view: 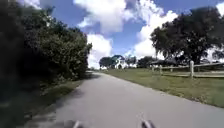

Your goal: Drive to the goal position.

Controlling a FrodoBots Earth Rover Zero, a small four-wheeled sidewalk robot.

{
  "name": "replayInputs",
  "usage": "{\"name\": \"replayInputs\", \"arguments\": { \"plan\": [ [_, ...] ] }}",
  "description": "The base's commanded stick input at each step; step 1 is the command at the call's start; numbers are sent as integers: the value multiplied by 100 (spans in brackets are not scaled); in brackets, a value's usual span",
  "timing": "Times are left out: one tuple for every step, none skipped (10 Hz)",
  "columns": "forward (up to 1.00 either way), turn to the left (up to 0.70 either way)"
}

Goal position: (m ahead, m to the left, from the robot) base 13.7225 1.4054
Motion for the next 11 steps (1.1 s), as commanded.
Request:
{"name": "replayInputs", "arguments": {
  "plan": [
    [70,0],
    [70,0],
    [70,0],
    [70,0],
    [70,0],
    [70,0],
    [70,0],
    [70,0],
    [70,0],
    [70,11],
    [70,29]
  ]
}}
